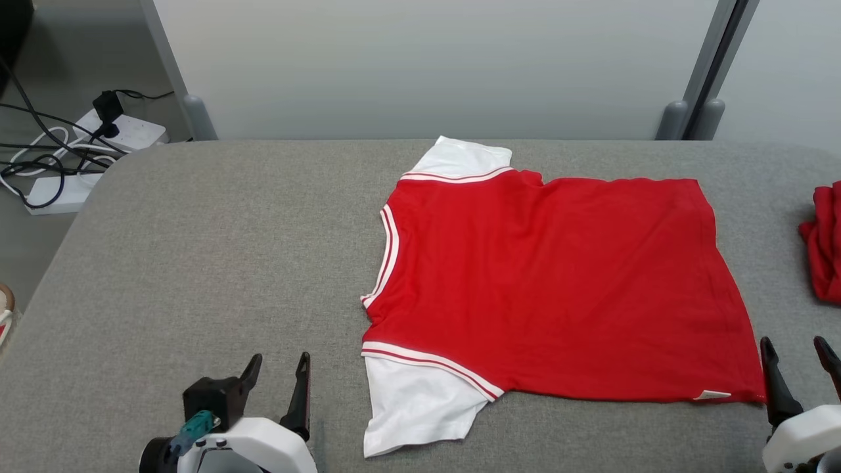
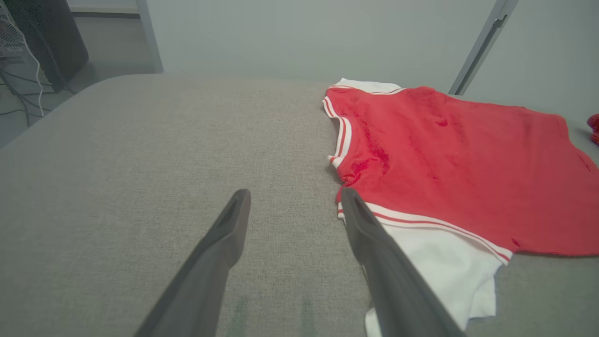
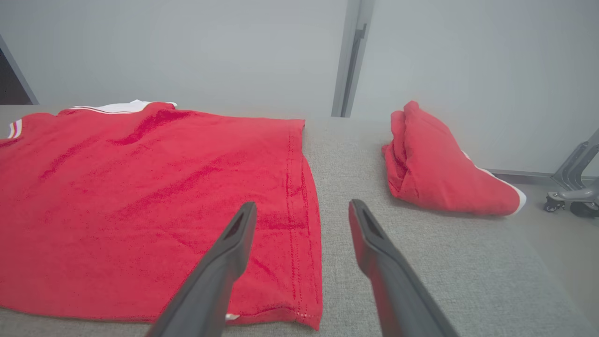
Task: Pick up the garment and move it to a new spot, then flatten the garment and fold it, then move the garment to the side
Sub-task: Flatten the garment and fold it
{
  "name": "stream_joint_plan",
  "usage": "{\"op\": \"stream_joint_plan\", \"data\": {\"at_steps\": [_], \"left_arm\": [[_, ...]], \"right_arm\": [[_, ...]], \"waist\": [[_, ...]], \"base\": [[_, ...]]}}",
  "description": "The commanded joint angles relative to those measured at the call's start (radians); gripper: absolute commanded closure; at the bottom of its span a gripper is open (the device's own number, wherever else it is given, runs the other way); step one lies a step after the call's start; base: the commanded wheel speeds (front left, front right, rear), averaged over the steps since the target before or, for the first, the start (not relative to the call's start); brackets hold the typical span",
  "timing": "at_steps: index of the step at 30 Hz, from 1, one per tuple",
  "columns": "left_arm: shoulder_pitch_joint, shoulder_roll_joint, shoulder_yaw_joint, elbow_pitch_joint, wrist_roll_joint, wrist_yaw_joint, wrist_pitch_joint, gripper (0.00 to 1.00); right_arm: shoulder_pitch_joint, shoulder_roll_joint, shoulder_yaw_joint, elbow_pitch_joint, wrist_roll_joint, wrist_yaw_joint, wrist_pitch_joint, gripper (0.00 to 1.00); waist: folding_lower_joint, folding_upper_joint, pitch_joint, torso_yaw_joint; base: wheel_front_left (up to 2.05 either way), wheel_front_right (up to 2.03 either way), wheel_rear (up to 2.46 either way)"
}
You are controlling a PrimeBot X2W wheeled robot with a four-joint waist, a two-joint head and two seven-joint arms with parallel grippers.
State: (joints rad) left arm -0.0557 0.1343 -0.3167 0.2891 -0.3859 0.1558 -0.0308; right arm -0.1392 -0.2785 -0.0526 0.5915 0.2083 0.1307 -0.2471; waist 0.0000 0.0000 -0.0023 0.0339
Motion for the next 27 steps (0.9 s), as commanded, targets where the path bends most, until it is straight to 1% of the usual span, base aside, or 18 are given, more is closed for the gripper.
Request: {"op": "stream_joint_plan", "data": {"at_steps": [1,5,6,8,9,10,13,14,15,18,22,27], "left_arm": [[-0.017,0.003,0.055,-0.057,-0.029,0.012,-0.037,0.0],[-0.014,-0.021,0.084,-0.101,-0.083,-0.009,-0.098,0.0],[-0.014,-0.021,0.084,-0.101,-0.083,-0.009,-0.098,0.0],[-0.018,-0.031,0.094,-0.105,-0.097,-0.021,-0.149,0.0],[-0.019,-0.046,0.1,-0.102,-0.131,-0.05,-0.183,0.0],[-0.02,-0.049,0.096,-0.102,-0.132,-0.069,-0.197,0.0],[-0.014,-0.042,0.093,-0.097,-0.084,-0.08,-0.223,0.0],[0.0,-0.038,0.102,-0.115,-0.024,-0.075,-0.23,0.0],[0.008,-0.031,0.099,-0.135,0.029,-0.076,-0.23,0.0],[0.039,-0.032,0.099,-0.158,0.107,-0.065,-0.231,0.0],[0.078,-0.047,0.107,-0.166,0.13,-0.065,-0.231,0.0],[0.113,-0.061,0.113,-0.167,0.146,-0.073,-0.231,0.0]], "right_arm": [[0.001,-0.013,0.023,-0.068,-0.011,0.0,-0.014,0.0],[0.02,0.017,0.046,-0.187,-0.008,0.0,-0.015,0.0],[0.02,0.017,0.046,-0.187,-0.008,0.0,-0.015,0.0],[0.032,0.037,0.064,-0.237,0.003,0.0,-0.015,0.0],[0.047,0.049,0.082,-0.28,0.005,0.0,-0.015,0.0],[0.053,0.055,0.09,-0.302,0.004,0.0,-0.015,0.0],[0.075,0.08,0.104,-0.358,0.023,0.0,-0.015,0.0],[0.098,0.107,0.115,-0.394,0.075,0.0,-0.015,0.0],[0.115,0.094,0.131,-0.418,0.076,0.0,-0.015,0.0],[0.148,0.086,0.126,-0.445,0.072,0.0,-0.015,0.0],[0.181,0.091,0.108,-0.472,0.067,0.0,-0.015,0.0],[0.22,0.078,0.088,-0.472,0.07,0.0,-0.015,0.0]], "waist": [[0.0,0.0,-0.017,0.0],[0.0,0.0,-0.039,0.004],[0.0,0.0,-0.039,0.004],[0.0,0.0,-0.049,0.002],[0.0,0.0,-0.059,0.0],[0.0,0.0,-0.064,-0.002],[0.0,0.0,-0.078,-0.013],[0.0,0.0,-0.086,-0.021],[0.0,0.0,-0.089,-0.022],[0.0,0.0,-0.098,-0.024],[0.0,0.0,-0.103,-0.026],[0.0,0.0,-0.101,-0.025]], "base": [[0.0,0.0,0.0],[0.0,0.0,0.0],[0.0,0.0,0.0],[0.0,0.0,0.0],[0.0,0.0,0.0],[0.0,0.0,0.0],[0.0,0.0,0.0],[0.0,0.0,0.0],[0.0,0.0,0.0],[0.0,0.0,0.0],[0.0,0.0,0.0],[0.0,0.0,0.0]]}}
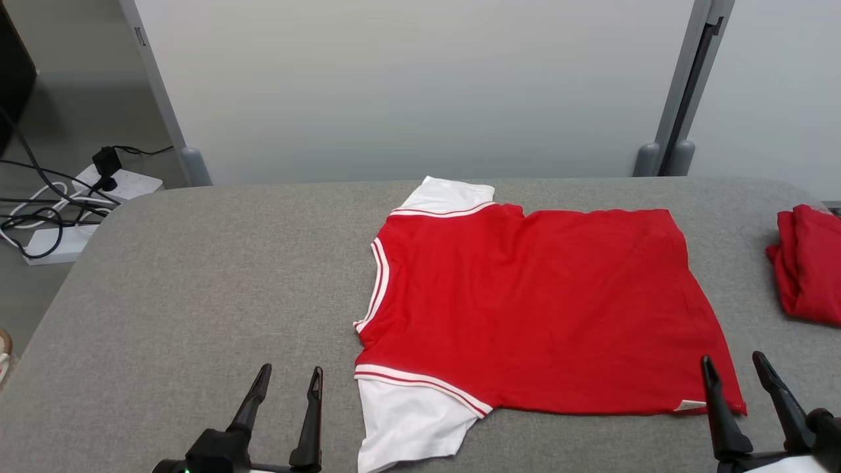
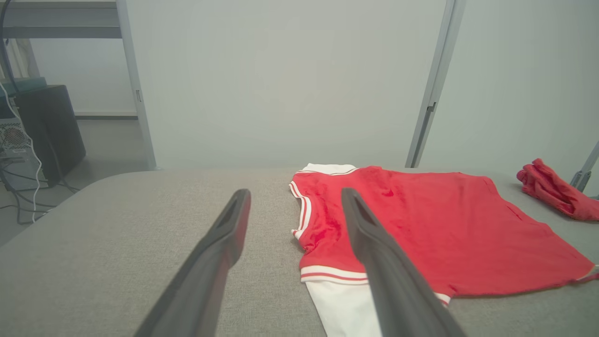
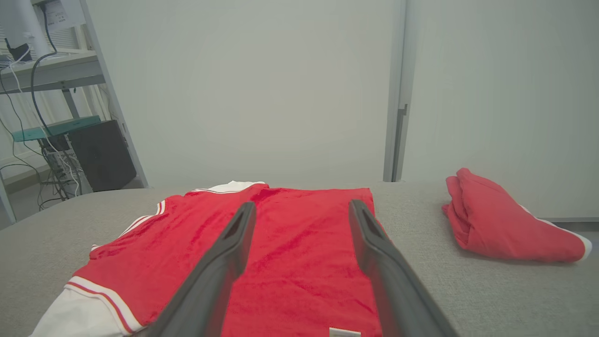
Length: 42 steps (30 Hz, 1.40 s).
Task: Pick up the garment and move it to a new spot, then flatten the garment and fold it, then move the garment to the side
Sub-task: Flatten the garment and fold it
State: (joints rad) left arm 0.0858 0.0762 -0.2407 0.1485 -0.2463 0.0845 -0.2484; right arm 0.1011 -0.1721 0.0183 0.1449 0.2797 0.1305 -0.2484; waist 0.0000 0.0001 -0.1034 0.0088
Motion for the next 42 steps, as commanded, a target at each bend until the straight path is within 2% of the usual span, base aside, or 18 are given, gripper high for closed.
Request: {"op": "stream_joint_plan", "data": {"at_steps": [1,13,17,28,32,42], "left_arm": [[-0.024,-0.005,0.039,-0.026,0.008,-0.003,-0.013,0.0],[-0.021,-0.019,0.054,-0.01,0.028,-0.01,-0.013,0.0],[-0.02,-0.022,0.035,0.045,0.013,-0.014,-0.011,0.0],[-0.094,-0.026,-0.082,0.25,-0.065,-0.022,0.144,0.0],[-0.131,-0.026,-0.133,0.307,-0.095,-0.023,0.165,0.0],[-0.214,-0.026,-0.225,0.456,-0.14,0.014,0.14,0.0]], "right_arm": [[-0.016,-0.031,0.015,-0.026,0.0,0.0,-0.013,0.0],[-0.011,-0.034,0.013,-0.032,-0.003,0.0,-0.013,0.0],[-0.01,-0.035,0.008,-0.032,-0.004,0.0,-0.013,0.0],[-0.025,-0.036,0.012,-0.036,-0.001,0.0,-0.013,0.0],[-0.036,-0.045,0.014,-0.036,-0.001,0.0,-0.013,0.0],[-0.052,-0.059,0.03,-0.034,0.006,0.0,-0.013,0.0]], "waist": [[0.0,-0.0001,0.001,0.0],[0.0,-0.0001,0.013,0.001],[0.0,-0.0001,0.018,0.004],[0.0,-0.0001,0.06,0.003],[0.0,-0.0001,0.086,-0.001],[0.0,-0.0001,0.114,-0.02]], "base": [[0.0,0.0,0.0],[0.0,0.0,0.0],[0.0,0.0,0.0],[0.0,0.0,0.0],[0.0,0.0,0.0],[0.0,0.0,0.0]]}}
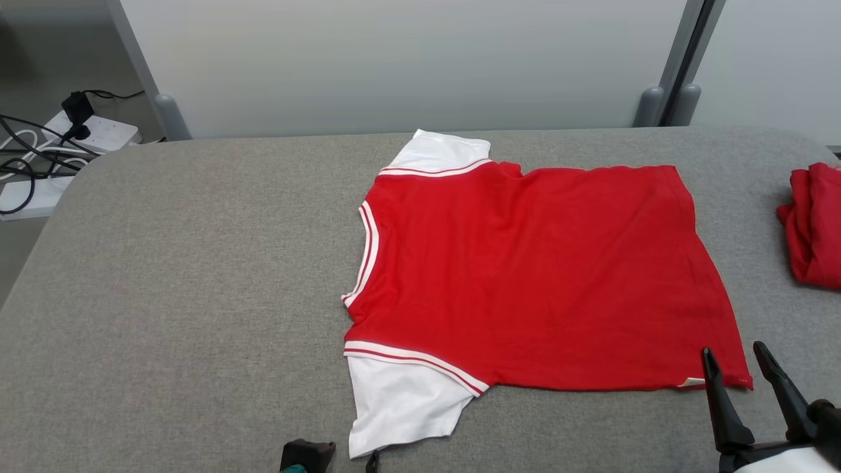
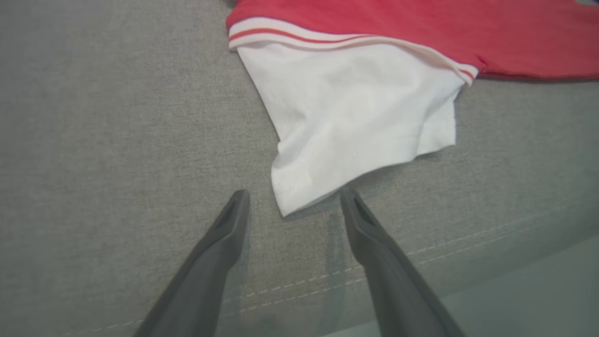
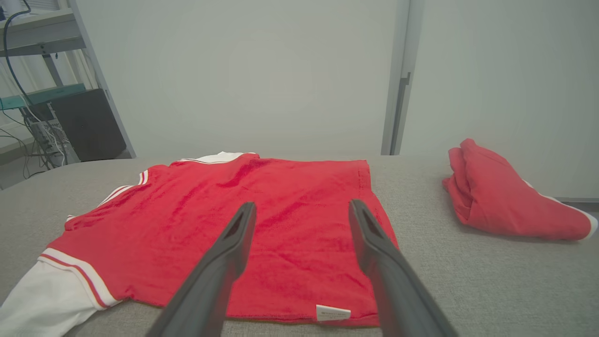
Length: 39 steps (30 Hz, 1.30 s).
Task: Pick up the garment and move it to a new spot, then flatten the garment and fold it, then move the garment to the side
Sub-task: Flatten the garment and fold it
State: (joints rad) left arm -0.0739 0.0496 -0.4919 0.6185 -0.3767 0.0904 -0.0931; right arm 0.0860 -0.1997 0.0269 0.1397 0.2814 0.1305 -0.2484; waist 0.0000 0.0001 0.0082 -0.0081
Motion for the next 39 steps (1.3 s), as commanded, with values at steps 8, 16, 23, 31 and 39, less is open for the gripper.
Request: {"op": "stream_joint_plan", "data": {"at_steps": [8,16,23,31,39], "left_arm": [[-0.115,0.001,-0.014,0.097,-0.04,0.017,-0.049,0.09],[-0.162,0.001,-0.067,0.161,-0.085,0.005,-0.069,1.0],[-0.184,0.001,-0.096,0.171,-0.104,0.011,-0.1,1.0],[-0.188,0.047,-0.092,0.112,-0.078,0.046,-0.135,1.0],[-0.184,0.08,-0.096,0.036,-0.067,0.076,-0.123,1.0]], "right_arm": [[-0.047,-0.046,0.024,-0.035,0.009,0.0,-0.013,0.0],[-0.06,-0.057,0.022,-0.039,0.009,0.0,-0.013,0.0],[-0.061,-0.053,0.017,0.018,0.014,0.0,-0.013,0.0],[-0.103,-0.026,-0.069,0.213,0.04,0.0,-0.013,0.0],[-0.186,-0.021,-0.092,0.407,0.09,0.0,-0.013,0.0]], "waist": [[0.0,-0.0001,0.02,-0.017],[0.0,-0.0001,0.042,-0.015],[0.0,-0.0001,0.056,-0.008],[0.0,-0.0001,0.083,0.019],[0.0,-0.0001,0.108,0.032]], "base": [[0.0,0.0,0.0],[0.0,0.0,0.0],[0.0,0.0,0.0],[0.0,0.0,0.0],[0.0,0.0,0.0]]}}
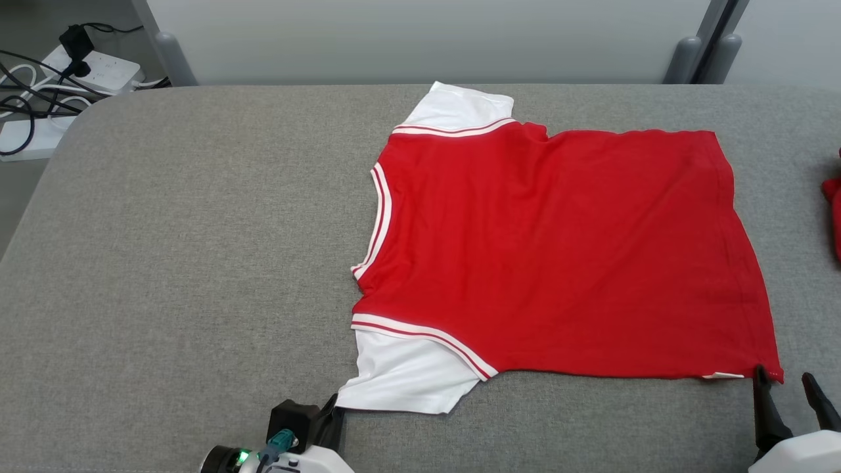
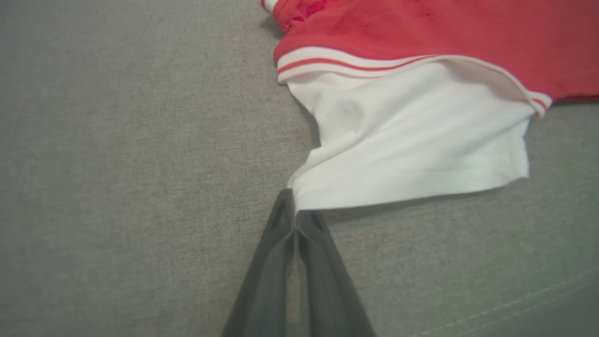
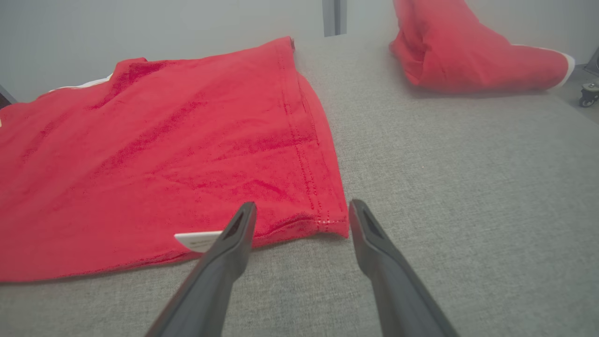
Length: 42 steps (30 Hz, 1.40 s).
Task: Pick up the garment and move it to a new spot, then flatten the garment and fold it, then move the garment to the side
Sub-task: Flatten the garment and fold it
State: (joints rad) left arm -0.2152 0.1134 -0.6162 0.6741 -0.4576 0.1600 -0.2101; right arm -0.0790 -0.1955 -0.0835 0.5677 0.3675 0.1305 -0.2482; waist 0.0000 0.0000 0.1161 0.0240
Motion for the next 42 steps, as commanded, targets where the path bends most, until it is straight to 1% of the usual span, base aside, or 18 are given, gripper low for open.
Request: {"op": "stream_joint_plan", "data": {"at_steps": [1,5,8,15,16,18,19,20,21,22,23,24,25,26,30,34,37,42], "left_arm": [[-0.042,0.017,0.027,-0.025,0.014,0.008,-0.004,1.0],[-0.041,0.021,0.02,-0.047,0.016,0.014,0.007,1.0],[-0.041,0.025,0.017,-0.063,0.016,0.018,0.012,1.0],[-0.041,0.037,0.01,-0.095,0.017,0.026,0.023,1.0],[-0.041,0.038,0.009,-0.099,0.018,0.027,0.024,1.0],[-0.044,0.042,0.007,-0.109,0.019,0.03,0.027,1.0],[-0.045,0.043,0.006,-0.113,0.019,0.03,0.028,1.0],[-0.046,0.045,0.005,-0.118,0.02,0.031,0.029,1.0],[-0.047,0.047,0.004,-0.122,0.021,0.032,0.03,1.0],[-0.048,0.05,0.002,-0.124,0.022,0.032,0.031,1.0],[-0.049,0.052,0.001,-0.127,0.023,0.033,0.033,1.0],[-0.049,0.055,-0.001,-0.131,0.024,0.033,0.035,1.0],[-0.049,0.055,-0.001,-0.131,0.024,0.033,0.035,1.0],[-0.049,0.057,-0.002,-0.134,0.024,0.034,0.038,1.0],[-0.045,0.068,-0.003,-0.157,0.023,0.04,0.045,1.0],[-0.037,0.083,0.0,-0.203,0.022,0.049,0.048,1.0],[-0.019,0.104,0.009,-0.269,0.019,0.065,0.053,1.0],[0.045,0.166,0.014,-0.43,0.028,0.106,0.099,1.0]], "right_arm": [[-0.03,-0.024,0.013,-0.003,0.01,0.0,-0.014,0.0],[-0.059,-0.019,0.003,0.057,0.04,0.0,-0.014,0.0],[-0.077,-0.013,0.002,0.089,0.095,0.0,-0.014,0.0],[-0.112,-0.029,0.029,0.166,0.194,0.0,-0.014,0.0],[-0.116,-0.032,0.033,0.176,0.203,0.0,-0.014,0.04],[-0.125,-0.037,0.041,0.191,0.217,0.0,-0.014,0.07],[-0.129,-0.039,0.047,0.197,0.222,0.0,-0.014,0.11],[-0.134,-0.04,0.052,0.201,0.227,0.0,-0.014,0.19],[-0.139,-0.041,0.057,0.206,0.233,0.0,-0.014,0.32],[-0.144,-0.041,0.06,0.211,0.238,0.0,-0.014,0.51],[-0.149,-0.041,0.062,0.217,0.243,0.0,-0.014,0.61],[-0.153,-0.042,0.065,0.222,0.247,0.0,-0.014,0.76],[-0.153,-0.042,0.065,0.222,0.247,0.0,-0.014,0.76],[-0.155,-0.042,0.067,0.226,0.25,0.0,-0.014,1.0],[-0.147,-0.052,0.078,0.218,0.245,0.0,-0.014,1.0],[-0.112,-0.072,0.096,0.167,0.209,0.0,-0.014,1.0],[-0.072,-0.091,0.105,0.109,0.176,0.0,-0.014,1.0],[0.009,-0.117,0.107,0.027,0.142,0.0,-0.014,1.0]], "waist": [[0.0,0.0,0.001,0.001],[0.0,0.0,0.002,0.008],[0.0,0.0,0.004,0.011],[0.0,0.0,0.008,0.018],[0.0,0.0,0.009,0.019],[0.0,0.0,0.011,0.021],[0.0,0.0,0.013,0.021],[0.0,0.0,0.014,0.021],[0.0,0.0,0.015,0.021],[0.0,0.0,0.015,0.02],[0.0,0.0,0.015,0.019],[0.0,0.0,0.013,0.018],[0.0,0.0,0.013,0.018],[0.0,0.0,0.011,0.017],[0.0,0.0,-0.001,0.016],[0.0,0.0,-0.011,0.013],[0.0,0.0,-0.025,0.009],[0.0,0.0,-0.059,0.006]], "base": [[0.0,0.0,0.0],[0.0,0.0,0.0],[0.0,0.0,0.0],[0.0,0.0,0.0],[0.0,0.0,0.0],[0.0,0.0,0.0],[0.0,0.0,0.0],[0.0,0.0,0.0],[0.0,0.0,0.0],[0.0,0.0,0.0],[0.0,0.0,0.0],[0.0,0.0,0.0],[0.0,0.0,0.0],[0.0,0.0,0.0],[0.0,0.0,0.0],[0.0,0.0,0.0],[0.0,0.0,0.0],[0.0,0.0,0.0]]}}
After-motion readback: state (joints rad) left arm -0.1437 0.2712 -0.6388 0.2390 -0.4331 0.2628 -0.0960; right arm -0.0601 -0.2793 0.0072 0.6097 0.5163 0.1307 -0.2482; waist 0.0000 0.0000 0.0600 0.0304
